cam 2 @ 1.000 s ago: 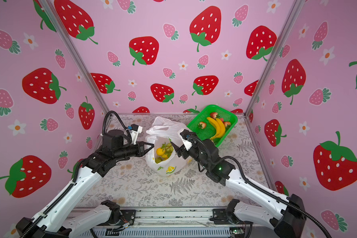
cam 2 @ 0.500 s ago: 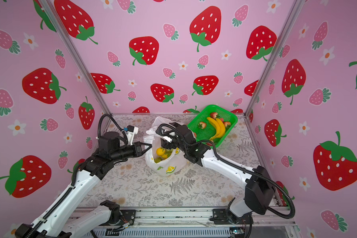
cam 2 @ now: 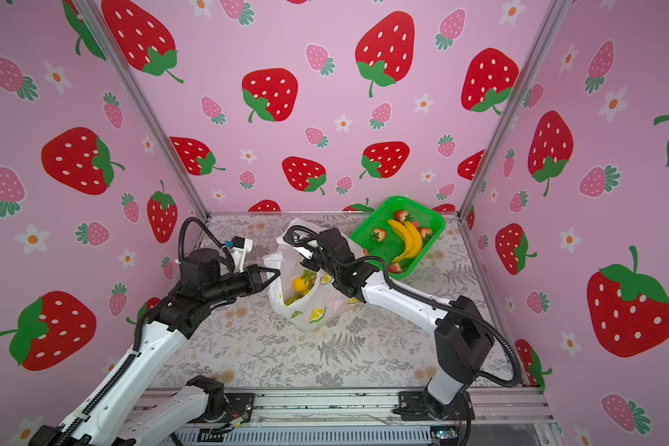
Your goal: Place the fake fruits into the plastic bag and tie a complex knot
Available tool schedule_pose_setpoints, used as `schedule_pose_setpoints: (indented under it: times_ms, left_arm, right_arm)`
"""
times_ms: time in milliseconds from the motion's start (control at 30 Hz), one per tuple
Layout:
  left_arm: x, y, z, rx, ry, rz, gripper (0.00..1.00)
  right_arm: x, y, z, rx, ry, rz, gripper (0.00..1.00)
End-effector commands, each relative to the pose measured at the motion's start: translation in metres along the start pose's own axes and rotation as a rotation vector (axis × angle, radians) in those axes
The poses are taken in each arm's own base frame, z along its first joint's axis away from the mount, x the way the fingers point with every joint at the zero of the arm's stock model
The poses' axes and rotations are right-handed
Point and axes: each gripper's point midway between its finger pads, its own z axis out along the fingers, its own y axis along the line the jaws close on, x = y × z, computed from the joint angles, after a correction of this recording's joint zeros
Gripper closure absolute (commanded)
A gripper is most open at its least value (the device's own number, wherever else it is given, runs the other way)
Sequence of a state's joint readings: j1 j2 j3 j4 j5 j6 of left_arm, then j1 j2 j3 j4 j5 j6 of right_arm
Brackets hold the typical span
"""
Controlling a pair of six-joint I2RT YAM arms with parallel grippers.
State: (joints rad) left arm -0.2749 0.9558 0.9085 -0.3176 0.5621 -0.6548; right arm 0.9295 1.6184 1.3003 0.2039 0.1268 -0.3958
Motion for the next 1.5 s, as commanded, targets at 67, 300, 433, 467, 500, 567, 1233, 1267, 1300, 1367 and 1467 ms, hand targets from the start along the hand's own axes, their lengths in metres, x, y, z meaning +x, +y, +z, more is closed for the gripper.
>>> schedule_pose_setpoints:
  times_ms: [67, 300, 433, 467, 500, 567, 1233, 1267, 1300, 1367, 1467]
  left_arm:
    - [-0.033, -0.014, -0.007, 0.037, -0.045, -0.054, 1.0]
    - [-0.087, -0.05, -0.019, 0.122, -0.094, -0.062, 1.0]
    - [-0.104, -0.061, -0.024, 0.129, -0.133, -0.018, 1.0]
    - [-0.107, -0.062, -0.025, 0.126, -0.142, -0.012, 1.0]
    - [-0.11, -0.063, -0.026, 0.127, -0.149, -0.006, 1.0]
    - [-0.116, -0.066, -0.028, 0.129, -0.16, 0.006, 1.0]
    - [-0.088, -0.085, -0.037, 0.209, -0.157, 0.127, 1.0]
    - [-0.089, -0.091, -0.041, 0.217, -0.166, 0.144, 1.0]
    - [-0.089, -0.096, -0.043, 0.224, -0.172, 0.16, 1.0]
    - [-0.087, -0.102, -0.045, 0.23, -0.18, 0.182, 1.0]
    - [-0.081, -0.103, -0.043, 0.229, -0.172, 0.183, 1.0]
  right_arm:
    - [-0.034, -0.084, -0.073, 0.147, -0.185, 0.439, 0.97]
    - [-0.03, -0.127, -0.153, 0.352, -0.304, 0.626, 1.0]
    - [-0.031, -0.129, -0.173, 0.356, -0.346, 0.683, 1.0]
    - [-0.031, -0.128, -0.174, 0.349, -0.35, 0.692, 1.0]
    - [-0.032, -0.126, -0.176, 0.338, -0.355, 0.699, 1.0]
    - [-0.03, -0.123, -0.178, 0.323, -0.353, 0.72, 1.0]
    - [0.032, -0.125, -0.152, 0.39, -0.085, 0.631, 0.8]
    - [0.027, -0.127, -0.152, 0.385, -0.082, 0.617, 0.77]
    - [0.022, -0.131, -0.152, 0.385, -0.078, 0.604, 0.72]
    - [0.012, -0.136, -0.154, 0.385, -0.067, 0.577, 0.61]
    - [-0.003, -0.145, -0.158, 0.382, -0.066, 0.538, 0.43]
